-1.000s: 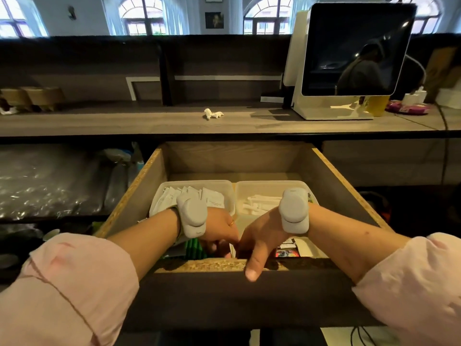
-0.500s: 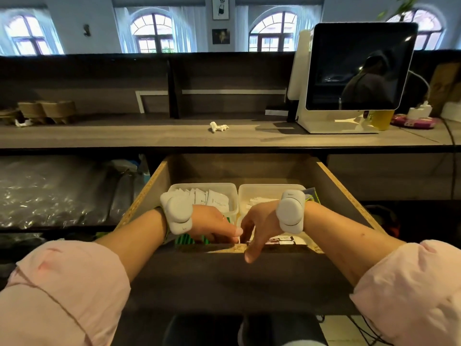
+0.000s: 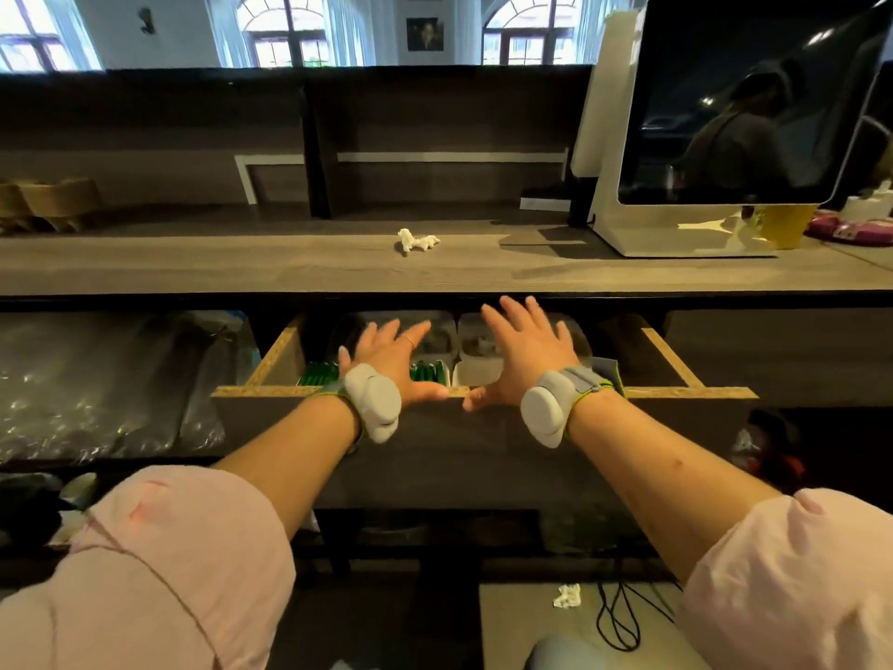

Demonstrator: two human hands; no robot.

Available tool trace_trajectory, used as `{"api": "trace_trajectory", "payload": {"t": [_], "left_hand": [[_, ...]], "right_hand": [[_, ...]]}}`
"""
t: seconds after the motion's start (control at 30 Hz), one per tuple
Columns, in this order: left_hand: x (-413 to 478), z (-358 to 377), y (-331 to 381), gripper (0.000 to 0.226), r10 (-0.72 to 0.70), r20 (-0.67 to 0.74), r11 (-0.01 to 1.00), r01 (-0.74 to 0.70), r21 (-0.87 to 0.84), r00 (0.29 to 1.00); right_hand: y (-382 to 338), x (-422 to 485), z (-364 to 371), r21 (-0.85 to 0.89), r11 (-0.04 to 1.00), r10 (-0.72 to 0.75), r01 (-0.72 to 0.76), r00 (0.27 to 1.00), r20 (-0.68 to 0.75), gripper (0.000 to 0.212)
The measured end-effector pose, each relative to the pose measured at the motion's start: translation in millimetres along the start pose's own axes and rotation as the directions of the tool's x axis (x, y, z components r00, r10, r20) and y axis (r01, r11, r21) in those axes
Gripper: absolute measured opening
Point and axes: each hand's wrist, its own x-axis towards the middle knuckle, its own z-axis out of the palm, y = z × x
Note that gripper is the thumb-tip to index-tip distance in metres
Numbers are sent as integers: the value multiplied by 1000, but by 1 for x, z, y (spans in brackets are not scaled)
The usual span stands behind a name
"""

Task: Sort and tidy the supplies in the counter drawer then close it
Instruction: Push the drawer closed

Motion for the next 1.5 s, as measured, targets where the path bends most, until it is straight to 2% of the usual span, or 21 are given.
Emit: {"api": "trace_trajectory", "payload": {"t": [0.07,0.2,0.3,0.37,0.47,0.57,0.67,0.7,0.77,0.9,1.0,1.1,1.2,1.27,1.33,1.4,1.5], "left_hand": [[32,-3,0,105,-25,5,999,24,33,1000],[95,-17,-2,111,-13,62,992,6,122,998],[126,-25,-1,100,13,187,984,-46,170,982],[135,-30,3,89,37,208,980,-76,183,977],[134,-32,6,72,46,89,985,-60,163,995],[132,-36,7,65,84,42,976,-90,200,996],[139,-46,10,58,99,106,973,-119,200,989],[144,-55,13,57,88,172,971,-122,203,981],[153,-72,16,61,48,331,966,-128,225,943],[166,-94,20,74,-19,606,959,-157,235,795],[171,-92,22,70,-51,703,966,-144,215,710],[173,-92,23,65,-50,717,969,-141,204,695],[179,-93,19,66,-39,717,975,-130,179,696],[184,-95,16,62,-46,718,988,-74,134,695],[204,-95,5,50,-42,701,998,-4,64,712],[219,-97,-1,43,-29,663,997,70,-35,748],[267,-102,-24,43,-71,482,966,181,-186,873]], "right_hand": [[6,30,2,-24,999,25,-26,1000,-6,125],[12,87,-1,-50,998,40,-36,996,80,122],[17,115,-5,-84,996,19,-11,994,105,101],[14,122,-7,-123,992,-9,20,996,83,81],[5,128,-7,-199,979,-41,43,999,11,59],[2,138,-17,-174,984,-33,31,999,-6,37],[-2,144,-26,-174,985,3,12,997,83,29],[-3,148,-32,-160,987,14,7,992,129,29],[-9,155,-40,-148,989,42,-6,971,237,30],[-12,166,-39,-175,984,62,-33,984,165,35],[-12,167,-14,-177,984,45,-4,973,228,29],[-15,167,-17,-222,973,-1,59,967,256,17],[-13,183,-44,-250,958,-41,139,931,362,26],[-8,203,-60,-133,968,-119,213,857,502,36],[-5,228,-74,-82,976,-111,202,785,610,38],[1,249,-77,-27,994,-65,105,772,632,37],[2,302,-65,193,959,64,-208,822,566,38]]}}
